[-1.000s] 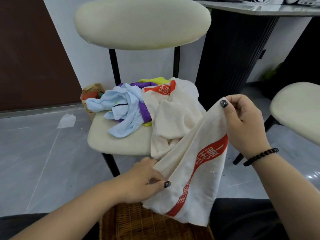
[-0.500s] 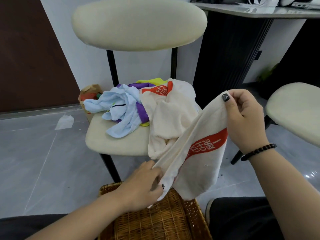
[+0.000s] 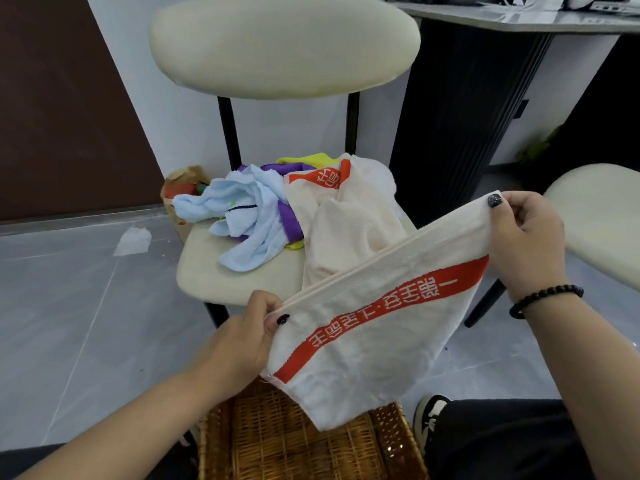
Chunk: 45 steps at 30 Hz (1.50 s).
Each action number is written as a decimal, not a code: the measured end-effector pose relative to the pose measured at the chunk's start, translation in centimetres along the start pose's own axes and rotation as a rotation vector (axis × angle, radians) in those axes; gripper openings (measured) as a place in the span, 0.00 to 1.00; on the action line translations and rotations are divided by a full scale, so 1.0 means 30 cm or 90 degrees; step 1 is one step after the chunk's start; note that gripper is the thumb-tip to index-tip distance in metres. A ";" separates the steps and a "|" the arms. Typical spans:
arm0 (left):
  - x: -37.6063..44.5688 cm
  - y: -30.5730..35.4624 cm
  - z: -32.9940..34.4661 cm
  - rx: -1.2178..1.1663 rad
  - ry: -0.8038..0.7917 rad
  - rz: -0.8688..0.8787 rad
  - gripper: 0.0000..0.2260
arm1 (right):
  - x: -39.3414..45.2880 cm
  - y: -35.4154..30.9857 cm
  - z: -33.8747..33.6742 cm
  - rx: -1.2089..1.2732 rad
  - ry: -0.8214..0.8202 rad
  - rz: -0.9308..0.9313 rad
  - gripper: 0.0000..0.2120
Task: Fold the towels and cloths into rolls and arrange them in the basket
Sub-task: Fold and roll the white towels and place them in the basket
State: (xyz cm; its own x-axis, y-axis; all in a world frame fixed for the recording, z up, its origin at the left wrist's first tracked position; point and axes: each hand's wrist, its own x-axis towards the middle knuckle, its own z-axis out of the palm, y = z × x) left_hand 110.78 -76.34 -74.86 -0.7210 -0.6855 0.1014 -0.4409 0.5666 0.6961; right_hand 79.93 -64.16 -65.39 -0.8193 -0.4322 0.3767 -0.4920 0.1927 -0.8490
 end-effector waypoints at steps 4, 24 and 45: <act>0.019 0.023 -0.077 0.088 -0.039 -0.029 0.09 | -0.001 -0.009 0.008 0.014 -0.004 0.005 0.07; 0.074 -0.050 -0.372 0.108 0.120 -0.125 0.08 | -0.046 -0.043 0.067 -0.092 -0.559 0.058 0.04; 0.167 -0.084 -0.460 -0.008 0.141 -0.238 0.08 | 0.046 -0.026 0.293 -0.001 -0.368 0.165 0.04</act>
State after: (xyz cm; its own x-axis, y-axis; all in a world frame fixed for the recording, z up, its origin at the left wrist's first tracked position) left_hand 115.66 -87.52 -66.28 -0.3805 -0.9247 -0.0106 -0.6419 0.2559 0.7228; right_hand 81.77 -72.64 -67.48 -0.6206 -0.7774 -0.1030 -0.2992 0.3561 -0.8852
